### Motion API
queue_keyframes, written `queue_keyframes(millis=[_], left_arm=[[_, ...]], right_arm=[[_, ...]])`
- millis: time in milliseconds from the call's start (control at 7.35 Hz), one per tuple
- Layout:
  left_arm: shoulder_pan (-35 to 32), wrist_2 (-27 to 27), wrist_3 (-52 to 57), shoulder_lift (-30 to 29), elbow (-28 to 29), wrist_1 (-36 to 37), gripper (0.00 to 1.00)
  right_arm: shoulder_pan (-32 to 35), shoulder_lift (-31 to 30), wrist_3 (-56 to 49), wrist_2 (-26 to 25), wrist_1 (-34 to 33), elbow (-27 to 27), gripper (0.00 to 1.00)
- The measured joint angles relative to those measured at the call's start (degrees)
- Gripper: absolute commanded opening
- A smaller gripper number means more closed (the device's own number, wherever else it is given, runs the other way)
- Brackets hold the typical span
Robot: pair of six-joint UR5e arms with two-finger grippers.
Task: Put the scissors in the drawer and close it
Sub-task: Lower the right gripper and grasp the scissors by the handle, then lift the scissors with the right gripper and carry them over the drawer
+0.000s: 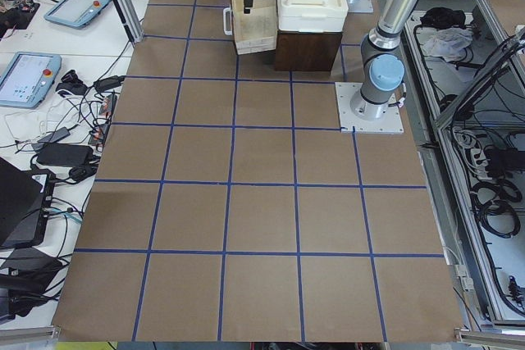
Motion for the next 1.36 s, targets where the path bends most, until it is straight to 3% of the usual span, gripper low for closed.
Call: queue_keyframes(millis=[680,1361], left_arm=[[0.0,0.1,0.0,0.0,0.0,0.0,1.00],[0.0,0.1,0.0,0.0,0.0,0.0,1.00]], right_arm=[[5.2,-7.2,3.5,-1.2,2.9,0.2,0.00],[21.1,-18.8,27.6,-3.5,16.1,0.2,0.00]])
